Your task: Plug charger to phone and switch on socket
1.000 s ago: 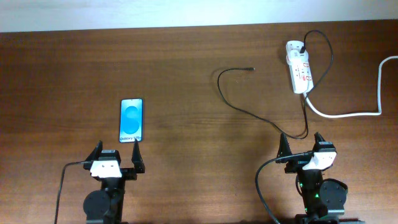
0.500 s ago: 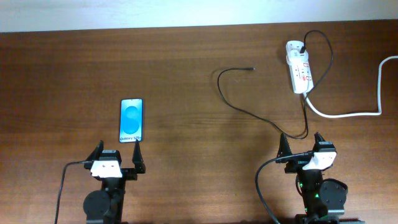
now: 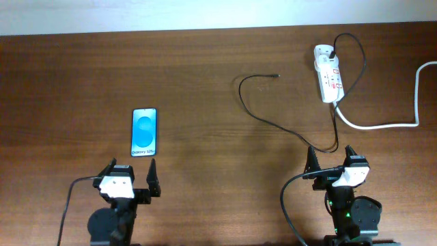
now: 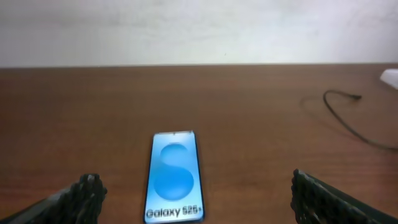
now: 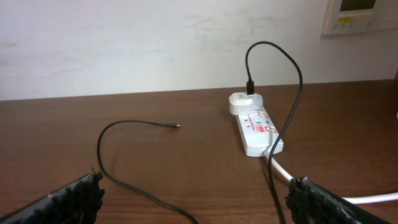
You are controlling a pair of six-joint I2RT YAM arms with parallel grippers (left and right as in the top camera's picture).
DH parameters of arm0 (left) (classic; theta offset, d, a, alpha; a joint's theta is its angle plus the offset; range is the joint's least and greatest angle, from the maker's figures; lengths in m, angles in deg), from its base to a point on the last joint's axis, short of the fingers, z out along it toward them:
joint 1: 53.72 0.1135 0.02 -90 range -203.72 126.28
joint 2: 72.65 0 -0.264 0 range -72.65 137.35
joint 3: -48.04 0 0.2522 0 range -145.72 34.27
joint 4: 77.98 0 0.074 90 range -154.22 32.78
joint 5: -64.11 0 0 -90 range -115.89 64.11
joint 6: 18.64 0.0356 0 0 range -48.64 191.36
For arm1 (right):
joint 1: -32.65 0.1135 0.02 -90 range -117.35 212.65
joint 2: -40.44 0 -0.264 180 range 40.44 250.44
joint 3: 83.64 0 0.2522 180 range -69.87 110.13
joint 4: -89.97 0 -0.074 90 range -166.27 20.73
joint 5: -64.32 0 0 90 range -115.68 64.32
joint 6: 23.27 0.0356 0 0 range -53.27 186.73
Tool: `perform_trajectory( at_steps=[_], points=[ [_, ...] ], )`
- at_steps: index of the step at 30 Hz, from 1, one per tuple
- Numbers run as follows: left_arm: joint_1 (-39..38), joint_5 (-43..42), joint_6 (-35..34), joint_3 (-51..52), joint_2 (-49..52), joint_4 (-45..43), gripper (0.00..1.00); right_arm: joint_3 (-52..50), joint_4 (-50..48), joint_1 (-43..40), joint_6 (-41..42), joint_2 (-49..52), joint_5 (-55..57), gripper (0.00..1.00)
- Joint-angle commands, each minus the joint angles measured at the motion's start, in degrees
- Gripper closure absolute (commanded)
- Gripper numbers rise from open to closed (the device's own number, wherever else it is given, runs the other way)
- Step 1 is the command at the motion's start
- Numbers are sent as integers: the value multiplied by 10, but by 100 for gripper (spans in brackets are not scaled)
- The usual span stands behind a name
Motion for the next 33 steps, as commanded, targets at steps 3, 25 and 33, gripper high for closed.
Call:
perform_trajectory(
  at_steps=[3,25,33],
  points=[
    [3,-17,7,-49,-2,28,1,-3,4,5,2,-3,7,2],
    [3,-54,5,-219,215,151,1,-3,3,5,2,-3,7,2],
    [3,-52,5,-364,388,236,1,-3,3,5,2,-3,7,2]
  ],
)
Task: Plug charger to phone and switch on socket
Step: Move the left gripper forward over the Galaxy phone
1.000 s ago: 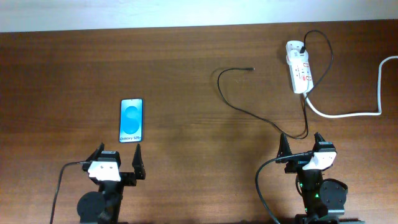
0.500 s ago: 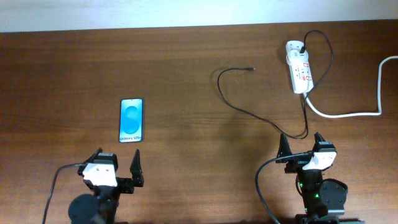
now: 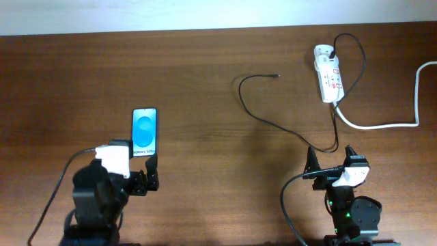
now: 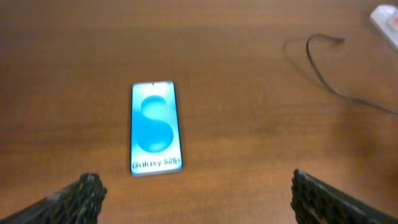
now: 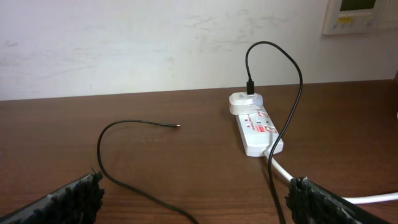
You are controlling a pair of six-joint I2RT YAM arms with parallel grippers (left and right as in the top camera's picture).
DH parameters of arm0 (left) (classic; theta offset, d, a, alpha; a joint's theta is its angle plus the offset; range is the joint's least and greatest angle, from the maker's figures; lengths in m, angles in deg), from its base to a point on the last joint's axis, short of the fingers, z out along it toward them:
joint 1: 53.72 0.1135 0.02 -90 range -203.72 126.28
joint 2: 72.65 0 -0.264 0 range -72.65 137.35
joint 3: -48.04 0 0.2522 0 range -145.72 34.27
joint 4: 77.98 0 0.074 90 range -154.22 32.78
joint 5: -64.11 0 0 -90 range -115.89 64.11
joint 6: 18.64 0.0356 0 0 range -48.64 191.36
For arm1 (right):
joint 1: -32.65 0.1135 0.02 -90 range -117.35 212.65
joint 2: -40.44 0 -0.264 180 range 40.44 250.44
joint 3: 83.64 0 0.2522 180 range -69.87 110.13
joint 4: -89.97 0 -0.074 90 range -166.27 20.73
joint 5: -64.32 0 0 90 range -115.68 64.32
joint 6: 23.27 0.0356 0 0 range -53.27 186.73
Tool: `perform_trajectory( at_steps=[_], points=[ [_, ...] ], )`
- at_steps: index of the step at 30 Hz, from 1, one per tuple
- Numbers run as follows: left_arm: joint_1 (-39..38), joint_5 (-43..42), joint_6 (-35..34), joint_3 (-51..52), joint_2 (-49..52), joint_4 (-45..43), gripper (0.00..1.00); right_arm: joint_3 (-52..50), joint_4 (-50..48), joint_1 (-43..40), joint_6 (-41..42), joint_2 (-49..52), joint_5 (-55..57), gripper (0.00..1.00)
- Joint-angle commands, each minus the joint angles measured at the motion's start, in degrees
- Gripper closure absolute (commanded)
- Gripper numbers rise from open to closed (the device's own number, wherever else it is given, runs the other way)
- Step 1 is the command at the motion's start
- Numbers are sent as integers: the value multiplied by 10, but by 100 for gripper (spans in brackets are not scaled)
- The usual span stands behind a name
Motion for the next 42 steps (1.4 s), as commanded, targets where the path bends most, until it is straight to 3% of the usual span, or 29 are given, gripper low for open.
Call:
perform_trajectory(
  at_steps=[1,13,19,42],
  points=[
    [3,-6,5,-91,77,36,1,-3,3,5,2,-3,7,2],
    [3,5,48,-312,360,150,1,-3,4,5,2,-3,7,2],
    [3,74,48,-316,429,139,1,-3,3,5,2,-3,7,2],
    [3,73,48,-316,587,33,1,-3,4,5,2,-3,7,2]
  ],
)
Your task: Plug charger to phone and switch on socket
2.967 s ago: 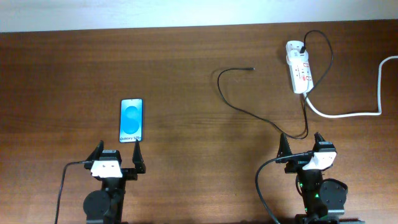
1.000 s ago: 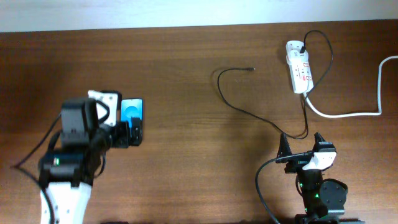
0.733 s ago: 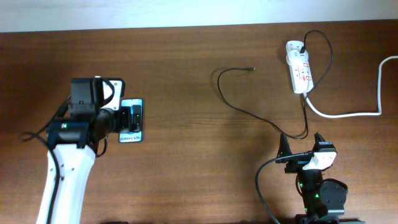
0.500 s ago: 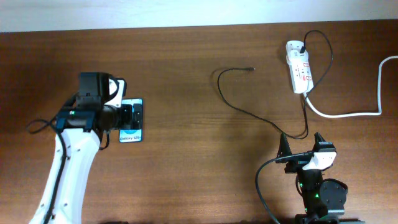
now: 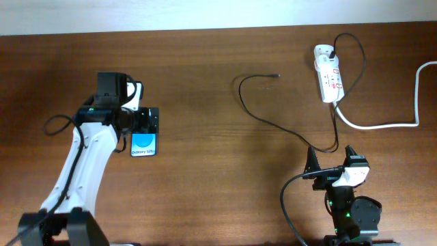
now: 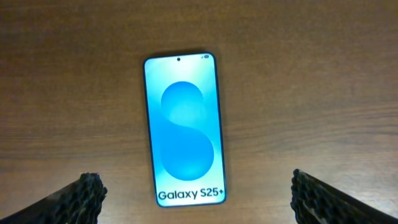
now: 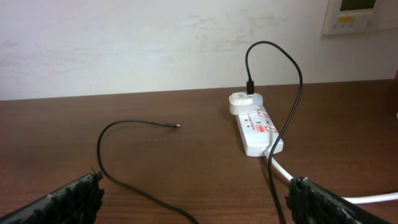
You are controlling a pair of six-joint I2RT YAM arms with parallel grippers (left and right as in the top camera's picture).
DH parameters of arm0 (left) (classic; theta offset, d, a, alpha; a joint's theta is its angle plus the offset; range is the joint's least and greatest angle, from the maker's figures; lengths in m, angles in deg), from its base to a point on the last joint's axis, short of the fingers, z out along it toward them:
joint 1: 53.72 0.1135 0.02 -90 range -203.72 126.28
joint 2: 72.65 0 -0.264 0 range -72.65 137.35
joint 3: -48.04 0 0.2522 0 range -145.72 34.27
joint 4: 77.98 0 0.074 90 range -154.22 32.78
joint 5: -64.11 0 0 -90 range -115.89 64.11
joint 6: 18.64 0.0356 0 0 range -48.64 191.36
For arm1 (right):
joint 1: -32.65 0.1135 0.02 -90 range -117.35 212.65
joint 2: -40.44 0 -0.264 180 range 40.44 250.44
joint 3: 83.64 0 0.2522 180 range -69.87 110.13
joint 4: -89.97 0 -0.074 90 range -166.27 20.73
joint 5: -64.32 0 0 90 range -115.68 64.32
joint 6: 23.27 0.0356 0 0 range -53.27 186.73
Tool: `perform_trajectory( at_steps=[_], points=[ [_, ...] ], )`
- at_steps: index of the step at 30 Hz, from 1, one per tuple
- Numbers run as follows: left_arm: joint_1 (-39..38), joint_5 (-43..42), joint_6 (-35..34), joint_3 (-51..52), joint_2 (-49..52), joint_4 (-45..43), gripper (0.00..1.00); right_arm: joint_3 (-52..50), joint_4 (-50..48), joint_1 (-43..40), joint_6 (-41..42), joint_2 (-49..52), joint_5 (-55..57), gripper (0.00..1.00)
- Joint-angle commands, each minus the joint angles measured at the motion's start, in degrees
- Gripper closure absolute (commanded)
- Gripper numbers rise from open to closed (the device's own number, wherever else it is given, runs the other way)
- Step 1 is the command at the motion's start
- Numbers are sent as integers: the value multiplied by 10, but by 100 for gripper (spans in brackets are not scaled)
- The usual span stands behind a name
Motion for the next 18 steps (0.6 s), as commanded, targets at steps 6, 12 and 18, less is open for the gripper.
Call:
perform_trajectory(
  at_steps=[6,12,18],
  points=[
    [3,5,9,-11,83,-44,1,-3,3,5,2,-3,7,2],
    [4,4,9,-11,122,-72,1,-3,3,5,2,-3,7,2],
    [4,6,9,-11,152,-86,1,-3,3,5,2,-3,7,2]
  ],
)
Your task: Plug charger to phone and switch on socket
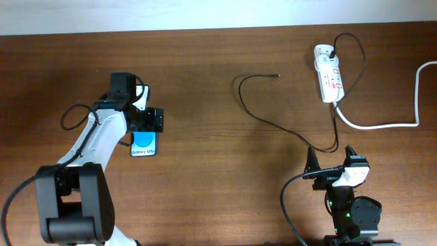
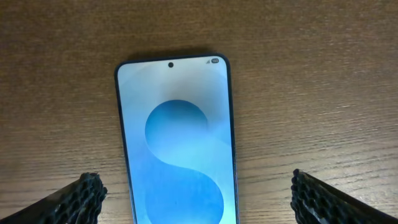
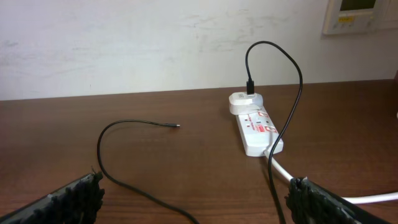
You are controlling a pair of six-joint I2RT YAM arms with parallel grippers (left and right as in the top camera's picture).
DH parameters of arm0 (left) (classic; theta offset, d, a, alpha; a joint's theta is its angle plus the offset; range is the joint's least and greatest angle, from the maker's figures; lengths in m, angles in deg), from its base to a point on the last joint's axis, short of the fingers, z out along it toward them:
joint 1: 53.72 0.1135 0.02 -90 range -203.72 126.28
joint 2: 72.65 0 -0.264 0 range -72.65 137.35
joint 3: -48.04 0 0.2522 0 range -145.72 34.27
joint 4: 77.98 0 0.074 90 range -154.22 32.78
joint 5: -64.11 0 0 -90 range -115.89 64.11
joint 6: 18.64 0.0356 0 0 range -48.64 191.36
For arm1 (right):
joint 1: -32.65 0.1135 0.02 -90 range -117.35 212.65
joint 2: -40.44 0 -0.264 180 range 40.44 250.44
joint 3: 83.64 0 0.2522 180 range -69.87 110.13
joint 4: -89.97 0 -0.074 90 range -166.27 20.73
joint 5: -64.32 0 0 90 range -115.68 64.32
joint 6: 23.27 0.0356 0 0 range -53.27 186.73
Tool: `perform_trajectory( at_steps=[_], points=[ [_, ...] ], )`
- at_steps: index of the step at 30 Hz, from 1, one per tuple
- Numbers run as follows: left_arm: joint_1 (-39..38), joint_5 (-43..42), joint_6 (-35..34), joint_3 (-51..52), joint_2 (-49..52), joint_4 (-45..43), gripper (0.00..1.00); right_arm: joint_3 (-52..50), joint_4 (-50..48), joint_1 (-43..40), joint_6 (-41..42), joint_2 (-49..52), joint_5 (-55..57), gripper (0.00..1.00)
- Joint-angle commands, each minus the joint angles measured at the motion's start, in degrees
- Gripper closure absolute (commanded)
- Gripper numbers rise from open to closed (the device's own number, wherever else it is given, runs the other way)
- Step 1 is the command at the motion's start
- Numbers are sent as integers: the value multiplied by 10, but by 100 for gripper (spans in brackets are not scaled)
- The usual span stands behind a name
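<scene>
The phone [image 1: 144, 145] lies face up on the wooden table [image 1: 205, 178], its blue screen [image 2: 177, 143] lit. My left gripper [image 1: 144, 120] hangs open just above the phone's far half, one finger on each side [image 2: 196, 198]. The black charger cable [image 1: 273, 123] loops across the middle of the table, and its free plug tip [image 1: 276, 76] lies bare on the wood [image 3: 177, 126]. The other end runs to the white adapter [image 3: 244, 102] in the power strip [image 1: 329, 80]. My right gripper [image 1: 330, 158] rests open at the front right, holding nothing [image 3: 196, 198].
A thick white mains lead [image 1: 382, 125] runs from the strip to the right edge. The black cable also arches above the adapter [image 3: 273, 62]. A white wall [image 3: 124, 43] with a control panel [image 3: 357, 15] stands behind the table.
My left gripper has come closer to the phone and shifted toward its top end; the screen fills more of the wrist view and the printed name has left it. The right arm has not moved.
My left gripper rested open at the front edge, the phone ahead of it. It then stood higher, looking down at the phone, then directly over it, and now hangs close above it. The cable, the strip and the right arm have stayed put.
</scene>
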Motion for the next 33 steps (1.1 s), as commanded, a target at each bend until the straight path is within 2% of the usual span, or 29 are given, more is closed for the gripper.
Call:
perform_trajectory(
  at_steps=[1,11,17,33],
  points=[
    [4,6,9,-11,28,-7,1,-3,3,5,2,-3,7,2],
    [4,7,9,-11,65,-41,1,-3,3,5,2,-3,7,2],
    [4,41,6,-11,66,-45,1,-3,3,5,2,-3,7,2],
    [4,41,7,-5,66,-50,1,-3,3,5,2,-3,7,2]
  ],
)
